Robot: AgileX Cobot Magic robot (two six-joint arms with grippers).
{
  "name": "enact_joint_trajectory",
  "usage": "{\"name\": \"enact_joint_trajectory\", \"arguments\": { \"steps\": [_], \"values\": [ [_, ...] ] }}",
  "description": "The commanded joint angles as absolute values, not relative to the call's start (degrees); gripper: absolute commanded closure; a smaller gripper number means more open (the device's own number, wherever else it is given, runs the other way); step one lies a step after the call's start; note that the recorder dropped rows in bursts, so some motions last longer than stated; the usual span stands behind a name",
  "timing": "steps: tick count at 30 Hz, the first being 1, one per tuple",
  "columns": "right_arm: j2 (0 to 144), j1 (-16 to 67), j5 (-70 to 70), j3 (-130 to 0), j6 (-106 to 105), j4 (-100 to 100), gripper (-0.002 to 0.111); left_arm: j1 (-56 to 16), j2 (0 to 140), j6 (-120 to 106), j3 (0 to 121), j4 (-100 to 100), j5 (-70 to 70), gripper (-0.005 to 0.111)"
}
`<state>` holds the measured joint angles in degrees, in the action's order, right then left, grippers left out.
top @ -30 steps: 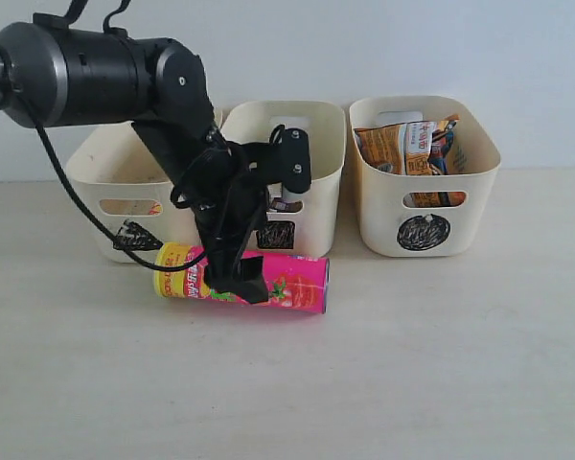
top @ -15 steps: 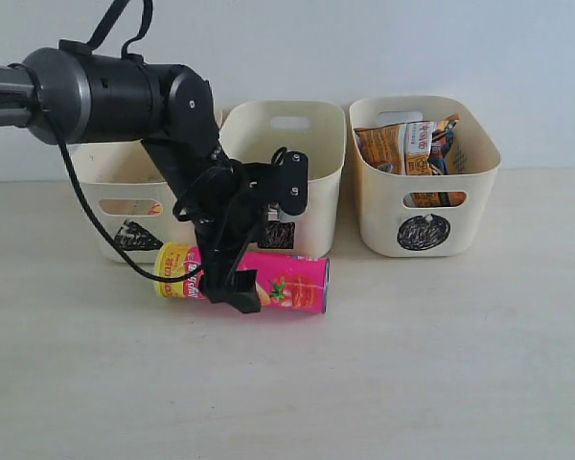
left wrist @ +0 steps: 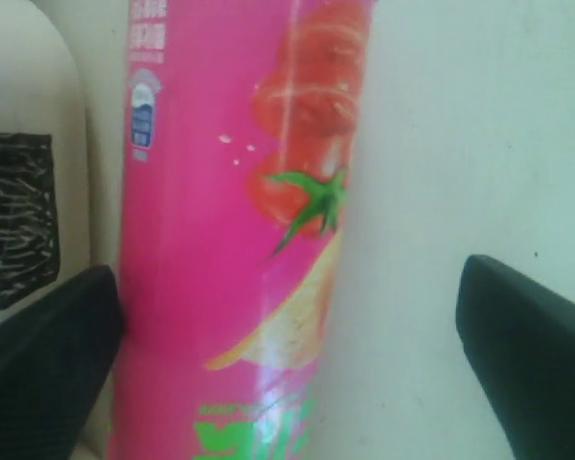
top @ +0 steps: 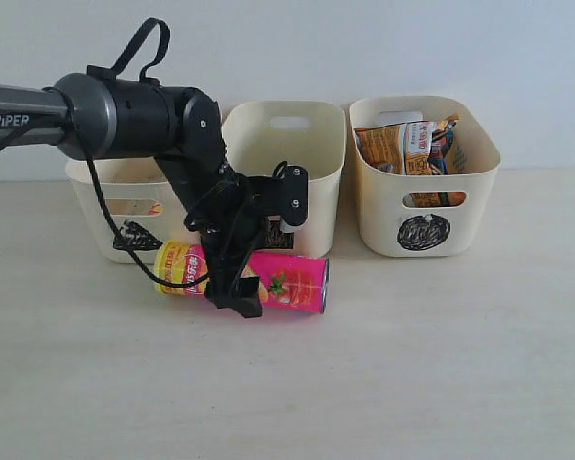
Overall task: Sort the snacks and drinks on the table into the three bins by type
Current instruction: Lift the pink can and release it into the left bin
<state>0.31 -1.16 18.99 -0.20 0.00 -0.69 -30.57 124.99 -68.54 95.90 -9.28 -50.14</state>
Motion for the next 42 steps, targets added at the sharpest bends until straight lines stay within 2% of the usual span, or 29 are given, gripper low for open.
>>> {"name": "enact_joint_trajectory", "arguments": {
  "steps": [1,8,12,14,15,17,18,19,21,28,33,38,42],
  "values": [
    [0.0,-0.9,18.5,0.0,0.0,-0.7,0.108,-30.3,126.4,-69.0,96.3,-8.7,-49.9,0.021],
    [0.0,-0.9,18.5,0.0,0.0,-0.7,0.108,-30.3,127.7,-69.0,96.3,-8.6,-49.3,0.022],
    [0.0,-0.9,18.5,0.0,0.0,-0.7,0.108,-30.3,127.7,-69.0,96.3,-8.6,-49.3,0.026],
    [0.0,-0.9,18.5,0.0,0.0,-0.7,0.108,-30.3,127.7,-69.0,96.3,-8.6,-49.3,0.033],
    [0.0,-0.9,18.5,0.0,0.0,-0.7,0.108,-30.3,127.7,-69.0,96.3,-8.6,-49.4,0.039],
    [0.0,-0.9,18.5,0.0,0.0,-0.7,0.108,-30.3,127.7,-69.0,96.3,-8.6,-49.9,0.062],
    [0.0,-0.9,18.5,0.0,0.0,-0.7,0.108,-30.3,127.7,-69.0,96.3,-8.6,-50.4,0.077],
    [0.0,-0.9,18.5,0.0,0.0,-0.7,0.108,-30.3,127.7,-69.0,96.3,-8.6,-51.8,0.100],
    [0.0,-0.9,18.5,0.0,0.0,-0.7,0.108,-30.5,127.7,-69.0,96.3,-8.6,-54.7,0.103],
    [0.0,-0.9,18.5,0.0,0.0,-0.7,0.108,-31.1,123.7,-63.8,96.3,-9.2,-56.2,0.103],
    [0.0,-0.9,18.5,0.0,0.0,-0.7,0.108,-31.2,115.5,-56.7,96.3,-9.8,-57.2,0.103],
    [0.0,-0.9,18.7,0.0,0.0,-0.7,0.108,-30.9,107.6,-45.1,96.3,-9.6,-52.0,0.103],
    [0.0,-0.9,18.7,0.0,0.0,-0.7,0.108,-26.9,104.0,-37.7,96.3,-9.6,-44.7,0.103]
  ]
}}
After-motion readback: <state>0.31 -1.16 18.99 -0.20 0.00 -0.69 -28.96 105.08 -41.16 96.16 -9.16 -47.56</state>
